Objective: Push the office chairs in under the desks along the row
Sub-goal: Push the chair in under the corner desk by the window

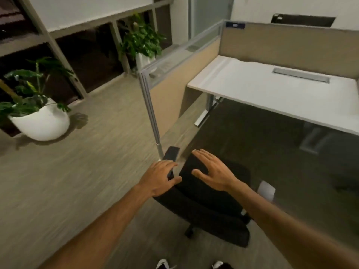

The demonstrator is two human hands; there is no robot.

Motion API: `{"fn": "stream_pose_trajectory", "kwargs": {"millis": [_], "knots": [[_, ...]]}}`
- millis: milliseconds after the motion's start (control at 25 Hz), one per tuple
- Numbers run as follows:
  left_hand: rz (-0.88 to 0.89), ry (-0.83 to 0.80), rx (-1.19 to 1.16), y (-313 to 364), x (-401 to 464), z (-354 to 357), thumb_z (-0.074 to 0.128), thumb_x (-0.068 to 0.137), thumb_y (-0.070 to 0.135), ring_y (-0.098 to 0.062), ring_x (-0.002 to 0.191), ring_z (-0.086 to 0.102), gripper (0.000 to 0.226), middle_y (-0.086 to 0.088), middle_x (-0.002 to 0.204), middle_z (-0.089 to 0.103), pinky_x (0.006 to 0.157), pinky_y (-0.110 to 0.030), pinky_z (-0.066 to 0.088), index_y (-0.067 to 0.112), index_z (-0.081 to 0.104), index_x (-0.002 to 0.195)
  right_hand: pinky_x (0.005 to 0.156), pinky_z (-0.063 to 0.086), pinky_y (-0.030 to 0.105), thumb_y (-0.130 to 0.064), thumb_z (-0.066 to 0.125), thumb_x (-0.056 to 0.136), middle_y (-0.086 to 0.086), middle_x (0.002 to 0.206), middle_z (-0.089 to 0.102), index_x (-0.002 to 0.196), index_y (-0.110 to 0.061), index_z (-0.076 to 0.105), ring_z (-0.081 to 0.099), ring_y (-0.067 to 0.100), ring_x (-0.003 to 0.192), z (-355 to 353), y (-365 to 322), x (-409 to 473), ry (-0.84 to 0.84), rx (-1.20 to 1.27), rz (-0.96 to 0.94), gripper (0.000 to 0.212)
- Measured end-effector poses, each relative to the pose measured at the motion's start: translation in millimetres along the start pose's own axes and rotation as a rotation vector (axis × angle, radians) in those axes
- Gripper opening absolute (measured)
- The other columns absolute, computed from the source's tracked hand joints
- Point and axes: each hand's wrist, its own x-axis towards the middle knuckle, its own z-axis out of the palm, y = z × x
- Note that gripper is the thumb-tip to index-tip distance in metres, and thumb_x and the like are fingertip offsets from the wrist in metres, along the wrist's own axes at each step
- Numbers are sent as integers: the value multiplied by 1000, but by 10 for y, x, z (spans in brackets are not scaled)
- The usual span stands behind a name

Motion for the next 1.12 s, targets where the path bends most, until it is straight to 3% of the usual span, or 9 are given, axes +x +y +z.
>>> {"fn": "stream_pose_trajectory", "kwargs": {"millis": [80, 160, 280, 400, 560, 760, 960, 1120], "knots": [[114, -94, 6, -148, 92, 247, 39, 92, 75, -18, 145, 37, 75, 3, 158, 43, 120, -47, 29, 31, 41, 152, 114, 3, 18, -68, 41, 97, -9, 165, 25, 159, -32, 22, 4, -4, 147, 258, 11, -251, 43, 42, 169, 73], [173, -142, -13, -190, 55, 426, 40, 94, 74, -17, 145, 37, 74, 3, 157, 44, 120, -44, 29, 29, 42, 152, 114, 8, 22, -68, 41, 97, -8, 164, 28, 158, -35, 22, 8, -1, 148, 472, 9, -534, -24, 71, 297, 72], [303, -253, -6, -422, 45, 723, 45, 96, 70, -15, 145, 36, 72, 4, 157, 44, 119, -38, 25, 27, 41, 154, 118, 19, 32, -66, 41, 99, -4, 162, 32, 159, -33, 23, 21, 14, 150, 873, -85, -919, -89, 104, 510, 71], [357, -373, 29, -524, 38, 878, 40, 95, 71, -14, 151, 27, 75, 4, 164, 33, 125, -44, 12, 32, 31, 159, 118, 27, 36, -63, 40, 100, -3, 159, 38, 158, -31, 27, 31, 16, 146, 1136, -137, -1246, -136, 63, 634, 67], [431, -508, 157, -664, 91, 1078, 31, 95, 74, -17, 154, 19, 76, 2, 168, 23, 124, -49, 2, 37, 20, 161, 117, 26, 34, -62, 36, 101, -2, 159, 39, 157, -29, 29, 34, 16, 145, 1318, -138, -1437, -175, -18, 681, 66], [479, -559, 271, -819, 196, 1227, 14, 84, 89, -22, 153, 23, 93, -1, 166, 29, 123, -55, 9, 39, 15, 161, 123, 5, 39, -71, 21, 98, -5, 165, 27, 159, -34, 20, 18, 16, 152, 1571, -68, -1675, -277, -145, 737, 72], [517, -542, 318, -823, 343, 1267, 15, 85, 90, -21, 151, 27, 93, 0, 165, 32, 122, -52, 15, 37, 16, 162, 116, 26, 45, -91, 11, 84, -4, 152, 47, 154, -32, 36, 41, 20, 139, 1493, 221, -1595, -294, -265, 733, 95], [518, -530, 317, -798, 505, 1267, 7, 80, 94, -20, 150, 29, 100, 0, 163, 34, 122, -51, 16, 36, 19, 161, 113, 30, 45, -93, 11, 82, -4, 147, 52, 151, -31, 42, 47, 19, 135, 1481, 348, -1502, -289, -258, 747, 98]]}}
